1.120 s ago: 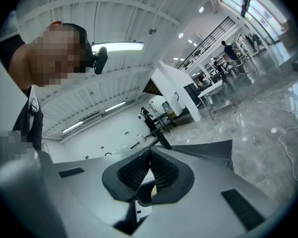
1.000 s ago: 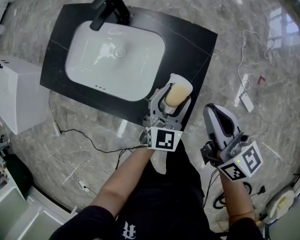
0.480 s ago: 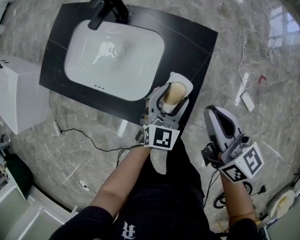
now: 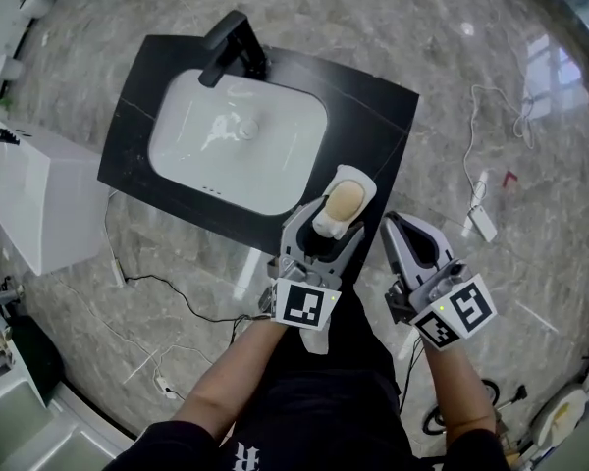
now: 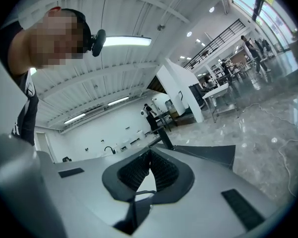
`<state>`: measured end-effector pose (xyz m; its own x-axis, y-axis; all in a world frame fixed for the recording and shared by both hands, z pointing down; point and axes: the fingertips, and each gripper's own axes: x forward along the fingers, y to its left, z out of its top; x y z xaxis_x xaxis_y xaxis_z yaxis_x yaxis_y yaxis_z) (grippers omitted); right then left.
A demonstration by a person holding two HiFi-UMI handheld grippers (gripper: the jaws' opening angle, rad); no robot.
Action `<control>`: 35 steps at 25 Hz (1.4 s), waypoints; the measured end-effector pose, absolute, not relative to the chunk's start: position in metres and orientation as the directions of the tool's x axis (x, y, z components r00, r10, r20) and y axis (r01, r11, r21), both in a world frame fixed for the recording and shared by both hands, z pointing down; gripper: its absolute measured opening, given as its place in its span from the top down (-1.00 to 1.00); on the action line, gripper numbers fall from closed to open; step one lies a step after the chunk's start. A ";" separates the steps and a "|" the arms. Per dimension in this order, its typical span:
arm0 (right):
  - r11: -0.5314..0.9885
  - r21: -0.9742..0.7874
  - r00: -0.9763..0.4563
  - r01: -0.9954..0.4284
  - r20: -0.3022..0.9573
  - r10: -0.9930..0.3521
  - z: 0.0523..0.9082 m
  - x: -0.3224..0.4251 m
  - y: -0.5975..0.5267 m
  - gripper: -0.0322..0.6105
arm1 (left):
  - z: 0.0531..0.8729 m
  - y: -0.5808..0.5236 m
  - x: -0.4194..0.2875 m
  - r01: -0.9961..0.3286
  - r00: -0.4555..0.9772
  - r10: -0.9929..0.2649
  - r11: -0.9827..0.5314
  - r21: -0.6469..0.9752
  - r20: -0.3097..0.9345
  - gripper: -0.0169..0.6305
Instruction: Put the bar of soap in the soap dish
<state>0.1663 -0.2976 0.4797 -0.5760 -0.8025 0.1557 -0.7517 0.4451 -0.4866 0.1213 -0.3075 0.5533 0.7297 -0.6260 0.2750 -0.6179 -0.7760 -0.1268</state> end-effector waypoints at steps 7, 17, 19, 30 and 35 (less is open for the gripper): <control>0.459 -0.431 -0.553 -0.777 0.118 -0.825 0.435 0.148 -0.291 0.89 | 0.474 -0.290 0.109 -0.587 0.777 -0.600 -0.800 -0.127 0.188 0.06; 0.451 -0.344 -0.500 -0.824 0.064 -0.864 0.368 0.117 -0.256 0.89 | 0.377 -0.239 0.075 -0.554 0.831 -0.551 -0.833 0.012 0.072 0.40; 0.455 -0.324 -0.496 -0.830 0.053 -0.867 0.353 0.106 -0.245 0.89 | 0.356 -0.227 0.066 -0.547 0.836 -0.546 -0.837 0.021 0.055 0.46; 0.453 -0.242 -0.461 -0.858 -0.023 -0.887 0.290 0.070 -0.198 0.89 | 0.279 -0.199 0.032 -0.546 0.838 -0.546 -0.836 0.058 0.019 0.93; 0.455 -0.209 -0.459 -0.866 -0.028 -0.888 0.275 0.059 -0.185 0.89 | 0.267 -0.191 0.026 -0.523 0.848 -0.528 -0.846 0.103 -0.030 0.93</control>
<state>0.0587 -0.1852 0.2752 -0.4595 -0.8878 -0.0276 -0.8658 0.4546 -0.2092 0.0255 -0.1905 0.2672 0.8485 -0.5284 -0.0296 -0.5232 -0.8459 0.1033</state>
